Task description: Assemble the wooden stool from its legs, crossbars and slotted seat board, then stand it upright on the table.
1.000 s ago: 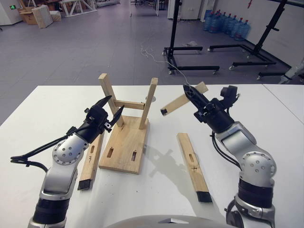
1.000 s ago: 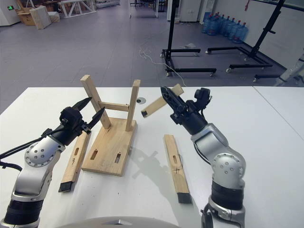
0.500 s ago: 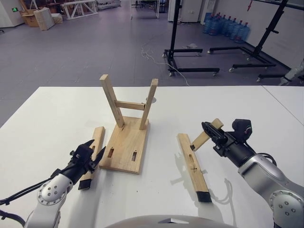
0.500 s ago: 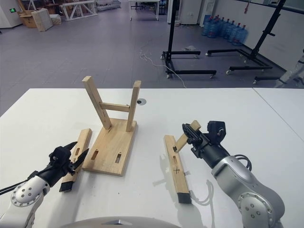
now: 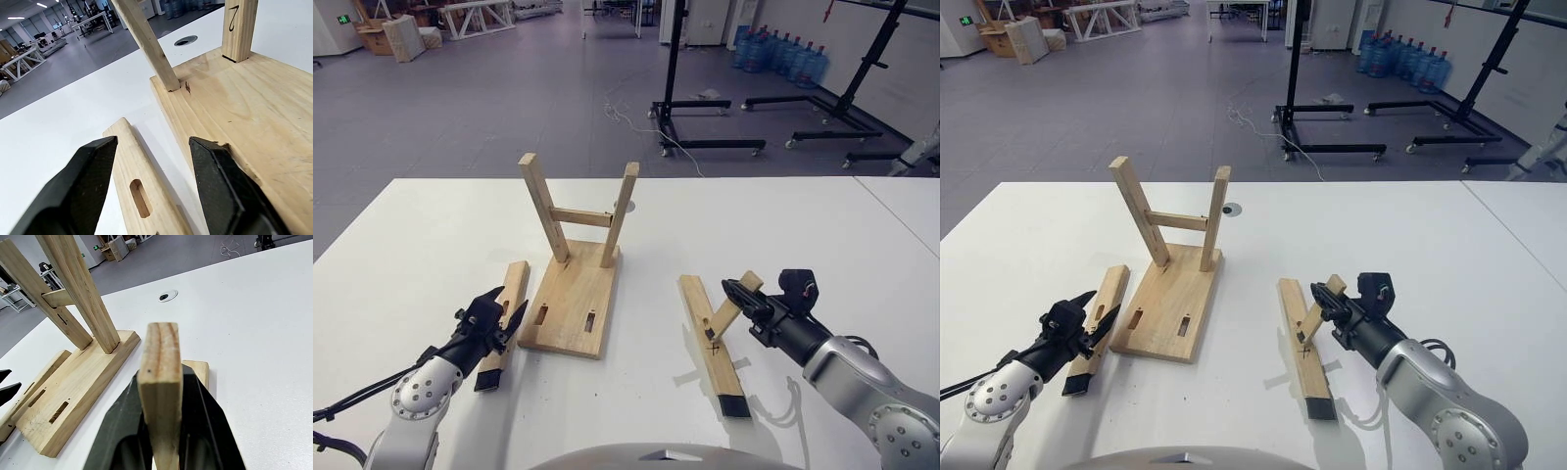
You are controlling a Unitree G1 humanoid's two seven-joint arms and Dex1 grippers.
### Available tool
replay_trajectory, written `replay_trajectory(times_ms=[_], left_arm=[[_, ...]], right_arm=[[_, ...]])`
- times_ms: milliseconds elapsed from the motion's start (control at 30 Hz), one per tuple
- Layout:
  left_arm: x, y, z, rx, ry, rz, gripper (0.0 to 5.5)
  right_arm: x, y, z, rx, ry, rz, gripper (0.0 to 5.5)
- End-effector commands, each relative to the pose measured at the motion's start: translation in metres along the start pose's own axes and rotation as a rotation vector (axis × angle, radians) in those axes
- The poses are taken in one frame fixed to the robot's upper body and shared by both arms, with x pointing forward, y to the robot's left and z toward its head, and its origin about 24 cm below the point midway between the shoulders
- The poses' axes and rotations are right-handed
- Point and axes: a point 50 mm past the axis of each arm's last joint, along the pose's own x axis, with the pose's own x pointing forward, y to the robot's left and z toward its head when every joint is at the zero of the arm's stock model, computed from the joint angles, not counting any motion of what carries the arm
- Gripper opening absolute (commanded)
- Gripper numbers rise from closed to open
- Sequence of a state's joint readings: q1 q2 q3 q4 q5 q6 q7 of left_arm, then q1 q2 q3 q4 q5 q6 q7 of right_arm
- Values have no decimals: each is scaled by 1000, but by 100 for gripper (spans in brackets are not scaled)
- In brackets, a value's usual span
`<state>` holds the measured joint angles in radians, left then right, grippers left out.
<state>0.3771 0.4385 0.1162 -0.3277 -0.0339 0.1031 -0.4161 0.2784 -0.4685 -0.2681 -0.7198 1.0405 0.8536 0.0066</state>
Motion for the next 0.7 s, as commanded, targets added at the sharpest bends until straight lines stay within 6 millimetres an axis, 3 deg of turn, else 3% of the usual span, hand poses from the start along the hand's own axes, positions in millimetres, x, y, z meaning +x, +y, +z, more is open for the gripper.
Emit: replay_trajectory(times_ms=[33, 300, 700], left_arm=[[3, 2, -1, -10, 14, 11, 267], [1, 0, -2, -7, 13, 9, 267], [7, 1, -2, 10, 9, -5, 267]], right_arm=[[7, -1, 2, -18, 3, -8, 39], [6, 4, 12, 25, -51, -2, 39], [9, -6, -6, 56, 5, -75, 39]])
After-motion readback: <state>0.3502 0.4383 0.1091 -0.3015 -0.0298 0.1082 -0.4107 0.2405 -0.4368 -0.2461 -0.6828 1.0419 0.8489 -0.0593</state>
